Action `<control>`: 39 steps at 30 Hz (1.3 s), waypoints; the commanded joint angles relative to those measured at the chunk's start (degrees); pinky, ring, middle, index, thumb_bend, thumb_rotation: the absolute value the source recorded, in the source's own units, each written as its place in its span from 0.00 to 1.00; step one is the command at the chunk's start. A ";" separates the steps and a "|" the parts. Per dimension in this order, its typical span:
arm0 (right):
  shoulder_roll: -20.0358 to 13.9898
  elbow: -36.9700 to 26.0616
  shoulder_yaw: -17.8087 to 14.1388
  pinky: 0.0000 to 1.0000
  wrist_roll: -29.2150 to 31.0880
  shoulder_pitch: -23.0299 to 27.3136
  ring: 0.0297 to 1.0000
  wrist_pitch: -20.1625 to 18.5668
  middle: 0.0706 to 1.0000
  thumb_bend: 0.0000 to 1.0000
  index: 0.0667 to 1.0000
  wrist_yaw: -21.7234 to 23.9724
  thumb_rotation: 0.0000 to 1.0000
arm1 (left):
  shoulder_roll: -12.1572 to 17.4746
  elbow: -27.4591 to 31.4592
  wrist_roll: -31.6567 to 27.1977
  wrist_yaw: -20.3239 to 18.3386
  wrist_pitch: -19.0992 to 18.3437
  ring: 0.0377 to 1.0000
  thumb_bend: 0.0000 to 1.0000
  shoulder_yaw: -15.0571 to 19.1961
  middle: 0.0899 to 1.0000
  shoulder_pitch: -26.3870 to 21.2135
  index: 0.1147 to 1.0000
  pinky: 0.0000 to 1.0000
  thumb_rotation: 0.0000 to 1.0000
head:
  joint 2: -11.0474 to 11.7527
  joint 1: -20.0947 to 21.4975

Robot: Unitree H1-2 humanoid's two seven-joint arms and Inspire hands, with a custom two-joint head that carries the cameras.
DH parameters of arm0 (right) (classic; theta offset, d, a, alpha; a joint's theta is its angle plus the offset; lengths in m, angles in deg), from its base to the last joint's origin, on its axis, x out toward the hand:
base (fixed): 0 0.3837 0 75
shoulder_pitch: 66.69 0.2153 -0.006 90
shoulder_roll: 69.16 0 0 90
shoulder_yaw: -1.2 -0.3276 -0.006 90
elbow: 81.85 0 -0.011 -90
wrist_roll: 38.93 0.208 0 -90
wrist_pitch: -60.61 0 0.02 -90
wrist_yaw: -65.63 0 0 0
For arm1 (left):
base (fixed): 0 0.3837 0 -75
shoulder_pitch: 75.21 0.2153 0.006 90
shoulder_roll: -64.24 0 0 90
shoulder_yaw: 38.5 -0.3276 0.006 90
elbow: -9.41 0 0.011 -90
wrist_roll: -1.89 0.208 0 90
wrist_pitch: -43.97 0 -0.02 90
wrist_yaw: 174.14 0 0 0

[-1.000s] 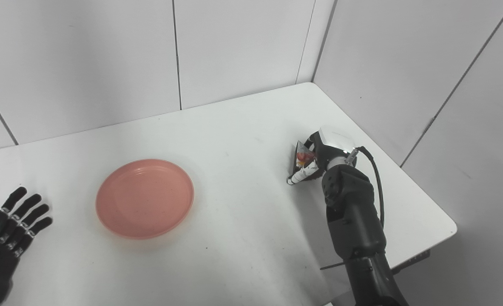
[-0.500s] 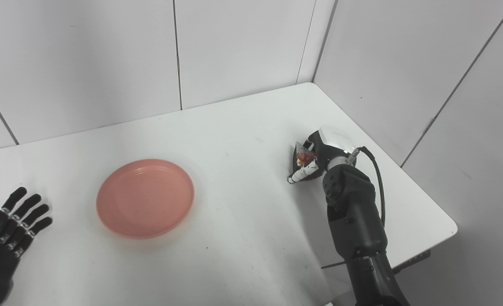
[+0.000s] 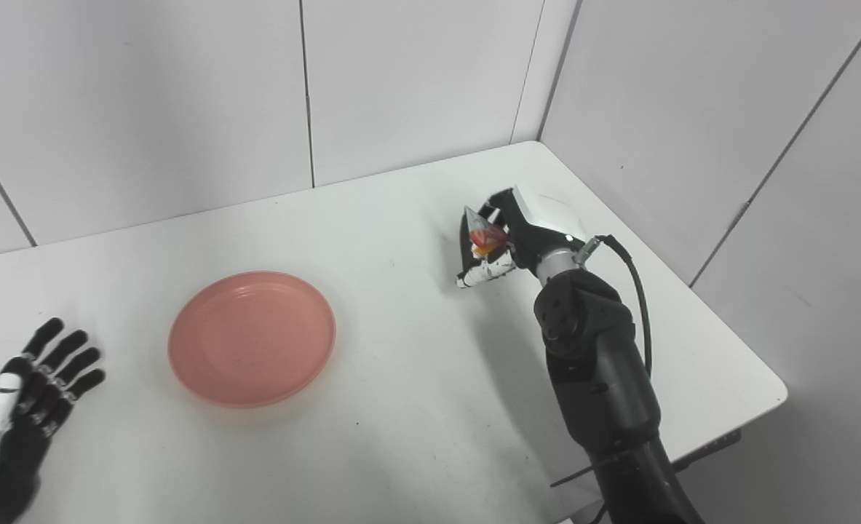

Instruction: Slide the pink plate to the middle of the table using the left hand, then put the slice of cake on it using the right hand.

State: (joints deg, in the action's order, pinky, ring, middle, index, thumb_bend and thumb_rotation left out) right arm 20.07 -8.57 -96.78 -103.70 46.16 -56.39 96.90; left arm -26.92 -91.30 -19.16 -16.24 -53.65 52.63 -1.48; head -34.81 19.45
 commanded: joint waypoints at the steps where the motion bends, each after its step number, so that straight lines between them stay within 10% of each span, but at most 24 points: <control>1: -1.28 -3.02 1.85 0.28 0.67 3.51 0.34 0.54 0.41 0.51 0.45 -0.36 0.13 | -1.61 -1.88 2.66 1.60 -3.52 0.89 0.45 -2.02 0.91 4.20 0.90 0.87 0.87 | 0.05 -0.10; 19: 0.50 6.07 18.60 0.22 9.55 13.49 0.29 4.90 0.36 0.51 0.45 -2.86 0.13 | -11.90 4.54 12.34 11.94 -8.21 0.96 0.40 -8.47 0.97 4.02 0.96 0.95 1.00 | 0.38 -22.84; 39: 5.71 20.89 28.12 0.23 13.52 17.81 0.30 7.84 0.37 0.52 0.45 -10.49 0.13 | -14.59 5.54 13.95 13.06 -8.19 0.97 0.37 -10.66 1.00 3.04 1.00 0.94 1.00 | -1.56 -25.62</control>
State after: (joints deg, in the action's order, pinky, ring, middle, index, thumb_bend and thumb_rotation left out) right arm 25.33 13.14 -68.92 -90.54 61.15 -50.95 88.44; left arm -40.94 -84.14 -5.82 -2.02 -56.33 43.59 0.17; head -36.21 -6.15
